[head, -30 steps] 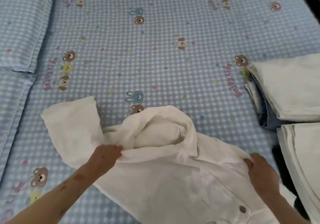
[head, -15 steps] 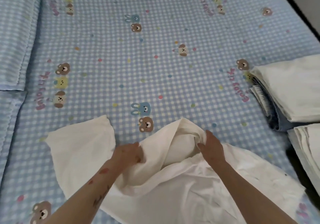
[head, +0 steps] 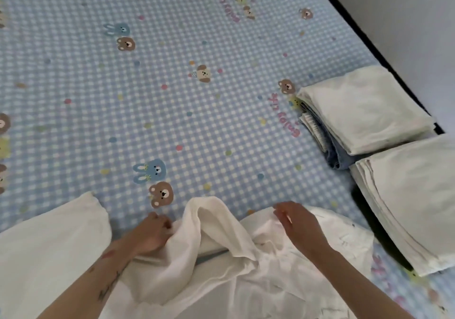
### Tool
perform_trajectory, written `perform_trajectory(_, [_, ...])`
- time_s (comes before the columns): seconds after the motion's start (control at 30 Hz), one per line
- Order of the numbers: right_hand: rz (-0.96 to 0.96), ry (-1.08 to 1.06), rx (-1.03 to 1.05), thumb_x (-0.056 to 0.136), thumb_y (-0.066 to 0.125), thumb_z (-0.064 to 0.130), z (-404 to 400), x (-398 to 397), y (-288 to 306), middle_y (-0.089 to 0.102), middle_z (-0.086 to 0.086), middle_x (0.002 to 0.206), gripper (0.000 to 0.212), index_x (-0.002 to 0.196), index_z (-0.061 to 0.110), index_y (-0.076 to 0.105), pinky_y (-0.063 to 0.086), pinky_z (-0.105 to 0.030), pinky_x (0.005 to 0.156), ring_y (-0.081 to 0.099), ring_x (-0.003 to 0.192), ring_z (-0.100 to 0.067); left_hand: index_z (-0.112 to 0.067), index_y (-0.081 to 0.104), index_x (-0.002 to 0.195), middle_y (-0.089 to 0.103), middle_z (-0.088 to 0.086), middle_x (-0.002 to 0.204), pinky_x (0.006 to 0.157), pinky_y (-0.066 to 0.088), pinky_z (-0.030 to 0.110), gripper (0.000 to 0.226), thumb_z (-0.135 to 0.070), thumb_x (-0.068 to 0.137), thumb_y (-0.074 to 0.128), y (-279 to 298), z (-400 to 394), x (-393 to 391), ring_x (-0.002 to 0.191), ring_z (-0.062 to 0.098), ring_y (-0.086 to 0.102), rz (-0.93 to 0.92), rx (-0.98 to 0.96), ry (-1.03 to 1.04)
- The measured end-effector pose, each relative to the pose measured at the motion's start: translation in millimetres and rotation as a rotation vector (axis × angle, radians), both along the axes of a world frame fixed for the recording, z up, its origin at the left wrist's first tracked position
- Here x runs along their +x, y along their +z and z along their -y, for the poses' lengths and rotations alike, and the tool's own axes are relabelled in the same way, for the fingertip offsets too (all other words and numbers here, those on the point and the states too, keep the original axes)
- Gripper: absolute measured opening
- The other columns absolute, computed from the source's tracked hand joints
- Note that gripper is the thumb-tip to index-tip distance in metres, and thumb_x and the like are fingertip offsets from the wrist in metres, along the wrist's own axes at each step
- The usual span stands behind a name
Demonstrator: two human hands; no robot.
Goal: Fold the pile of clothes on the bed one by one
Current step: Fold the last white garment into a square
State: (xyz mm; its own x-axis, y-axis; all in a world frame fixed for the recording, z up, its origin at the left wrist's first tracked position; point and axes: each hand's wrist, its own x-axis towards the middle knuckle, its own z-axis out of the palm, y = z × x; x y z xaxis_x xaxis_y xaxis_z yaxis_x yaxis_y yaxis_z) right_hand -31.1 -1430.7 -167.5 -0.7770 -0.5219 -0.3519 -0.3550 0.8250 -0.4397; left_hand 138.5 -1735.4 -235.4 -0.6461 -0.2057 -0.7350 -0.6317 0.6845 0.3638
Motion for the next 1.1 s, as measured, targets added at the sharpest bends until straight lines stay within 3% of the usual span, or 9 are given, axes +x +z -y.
perform_trajectory(0.13, [0.055,0.197,0.435,0.092,0.053,0.037,13.4,-32.2,-28.8,0.048,0.001,0.138,0.048,0.137,0.021,0.042,0.03,-0.032,0.105,0.044,0.127,-0.018,-0.042,0.035,0.105,0.057,-0.014,0.106,0.083,0.045,0.026,0.054,-0.055,0.063,0.066,10.3,7.3,20.1,0.088,0.004,0.056,0.299,0.16,-0.105])
perform_trajectory(0.23, [0.056,0.302,0.564,0.088,0.053,0.034,10.7,-25.5,-33.5,0.06,0.003,0.121,0.034,0.12,0.025,0.052,0.03,-0.033,0.099,0.051,0.117,-0.018,-0.028,0.05,0.109,0.06,-0.009,0.108,0.082,0.044,0.021,0.045,-0.035,0.068,0.069,30.5,13.0,10.7,0.097,0.008,0.057,0.209,0.171,-0.171])
perform_trajectory(0.43, [-0.378,-0.021,0.019,0.08,0.068,0.008,13.2,-27.1,-11.4,0.055,0.002,0.078,0.015,0.084,0.014,0.055,0.041,-0.033,0.07,0.055,0.072,-0.022,-0.036,0.062,0.087,0.06,-0.004,0.088,0.064,0.043,0.032,0.033,-0.007,0.072,0.059,134.4,109.3,-77.8,0.079,0.023,0.06,-0.461,-0.39,-0.128])
perform_trajectory(0.53, [-0.385,-0.092,-0.075,0.082,0.069,0.01,27.4,-44.4,-8.0,0.055,0.0,0.081,0.014,0.086,0.012,0.055,0.041,-0.034,0.07,0.054,0.073,-0.022,-0.027,0.063,0.081,0.049,-0.005,0.081,0.054,0.034,0.026,0.035,0.006,0.069,0.058,148.2,114.1,-128.6,0.065,0.02,0.052,-0.641,-0.678,-0.212])
perform_trajectory(0.67, [-0.141,-0.042,-0.046,0.099,0.046,0.029,9.5,-67.7,-29.5,0.059,0.003,0.098,0.019,0.103,0.015,0.058,0.042,-0.032,0.079,0.057,0.087,-0.017,-0.023,0.057,0.116,0.05,-0.001,0.115,0.086,0.037,0.031,0.029,-0.019,0.088,0.053,103.3,105.1,-157.4,0.109,0.021,0.049,-0.131,-0.986,-0.628])
perform_trajectory(0.73, [-0.092,-0.226,-0.008,0.101,0.038,0.024,-17.7,-80.8,-39.4,0.063,-0.003,0.097,0.024,0.102,0.012,0.059,0.045,-0.037,0.079,0.059,0.089,-0.024,-0.02,0.061,0.114,0.055,0.001,0.115,0.089,0.039,0.033,0.027,-0.019,0.088,0.054,80.0,86.3,-163.3,0.11,0.022,0.05,-0.028,-0.959,-0.742])
perform_trajectory(0.8, [-0.017,-0.321,0.166,0.101,0.036,0.022,-53.2,-96.9,-46.0,0.062,-0.006,0.099,0.024,0.1,0.012,0.058,0.046,-0.038,0.08,0.059,0.094,-0.026,-0.009,0.064,0.11,0.062,0.01,0.108,0.087,0.047,0.037,0.033,-0.003,0.078,0.064,53.6,58.1,-178.3,0.105,0.03,0.057,-0.324,-0.797,-0.724])
perform_trajectory(0.93, [0.186,0.072,0.5,0.091,0.049,0.037,-101.4,-103.8,-58.7,0.049,0.002,0.125,0.032,0.12,0.023,0.051,0.043,-0.034,0.093,0.047,0.116,-0.019,-0.013,0.02,0.149,0.022,0.009,0.156,0.118,0.007,0.037,0.055,-0.005,0.096,0.033,11.5,0.6,-211.0,0.146,0.024,0.012,-0.236,-0.553,-0.697])
perform_trajectory(1.1, [0.277,0.066,0.456,0.074,0.059,0.055,-118.0,-96.3,-53.7,0.055,0.011,0.107,0.045,0.112,0.034,0.047,0.039,-0.028,0.081,0.055,0.103,-0.016,-0.019,0.046,0.131,0.056,0.0,0.126,0.104,0.033,0.03,0.042,-0.037,0.093,0.048,-10.9,-20.4,-221.7,0.119,0.018,0.051,-0.024,-0.416,-0.78])
